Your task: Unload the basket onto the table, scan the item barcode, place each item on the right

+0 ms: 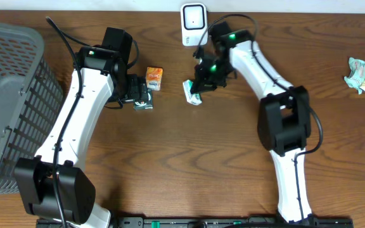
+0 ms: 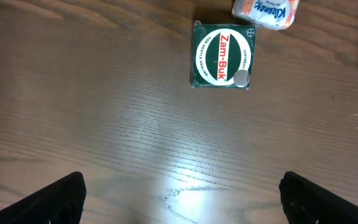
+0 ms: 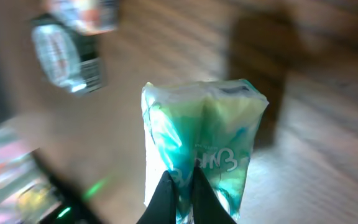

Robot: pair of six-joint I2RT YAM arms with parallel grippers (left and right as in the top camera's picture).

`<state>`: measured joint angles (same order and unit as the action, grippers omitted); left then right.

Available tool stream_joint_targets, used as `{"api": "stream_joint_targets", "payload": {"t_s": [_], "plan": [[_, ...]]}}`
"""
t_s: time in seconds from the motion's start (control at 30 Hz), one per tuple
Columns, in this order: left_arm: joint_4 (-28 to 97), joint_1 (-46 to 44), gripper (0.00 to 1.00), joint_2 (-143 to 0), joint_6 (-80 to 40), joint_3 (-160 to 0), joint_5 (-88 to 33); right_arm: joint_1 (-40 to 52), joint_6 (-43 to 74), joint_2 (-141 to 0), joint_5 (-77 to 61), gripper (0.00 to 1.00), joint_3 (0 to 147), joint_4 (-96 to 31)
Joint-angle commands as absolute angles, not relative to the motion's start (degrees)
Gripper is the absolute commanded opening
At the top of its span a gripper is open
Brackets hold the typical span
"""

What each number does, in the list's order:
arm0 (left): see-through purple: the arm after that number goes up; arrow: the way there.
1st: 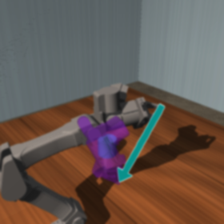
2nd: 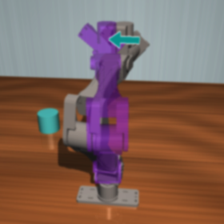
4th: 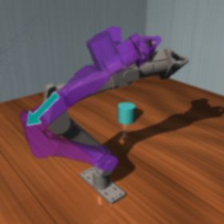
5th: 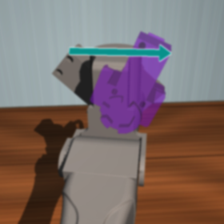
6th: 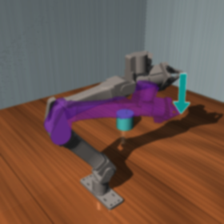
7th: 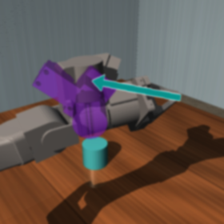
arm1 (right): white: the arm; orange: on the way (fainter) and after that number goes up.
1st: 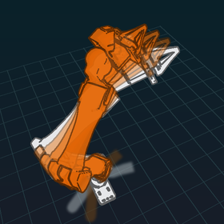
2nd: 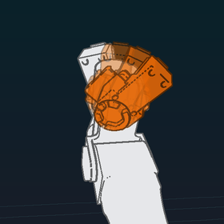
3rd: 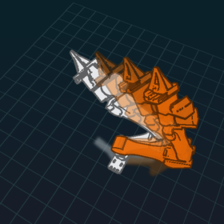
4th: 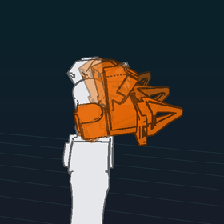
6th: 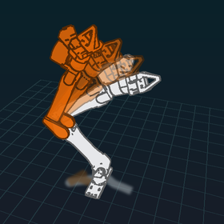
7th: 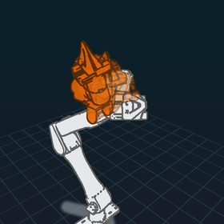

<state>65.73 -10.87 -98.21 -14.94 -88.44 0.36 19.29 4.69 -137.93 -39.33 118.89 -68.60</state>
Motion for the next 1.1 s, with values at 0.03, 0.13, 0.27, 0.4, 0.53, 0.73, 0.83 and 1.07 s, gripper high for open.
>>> {"api": "stream_joint_targets", "payload": {"t_s": [0.03, 0.13, 0.27, 0.4, 0.53, 0.73, 0.83, 1.07], "plan": [[65.93, -10.57, 0.98, -98.04, -14.61, -89.21, 0.91, 16.62, -5.45, -135.57, -60.77, 0.01, 119.24, -70.35], [65.93, -10.57, 0.98, -98.04, -14.61, -89.21, 0.91, 15.64, -6.59, -135.57, -64.27, 0.01, 119.24, -71.05], [65.93, -10.57, 0.98, -98.04, -14.61, -89.21, 0.91, 15.62, -9.32, -135.66, -64.25, 0.01, 118.72, -72.27], [65.93, -10.57, 0.98, -98.04, -14.61, -89.21, 0.91, 15.64, -9.32, -135.66, -67.16, 0.01, 115.87, -70.85], [65.93, -10.57, 0.97, -98.04, -14.61, -89.21, 0.91, 15.59, -9.28, -135.66, -72.47, 0.01, 110.02, -66.72], [65.93, -10.57, 0.98, -98.04, -14.61, -89.21, 0.91, 14.22, -7.73, -135.66, -75.37, 0.01, 99.48, -58.65], [65.93, -10.57, 0.98, -98.04, -14.61, -89.21, 0.91, 12.23, -4.43, -135.66, -73.36, 0.01, 95.00, -53.32], [65.93, -10.57, 0.98, -98.04, -14.61, -89.21, 0.91, 6.11, 2.92, -135.37, -53.43, 0.02, 94.21, -54.13]]}}
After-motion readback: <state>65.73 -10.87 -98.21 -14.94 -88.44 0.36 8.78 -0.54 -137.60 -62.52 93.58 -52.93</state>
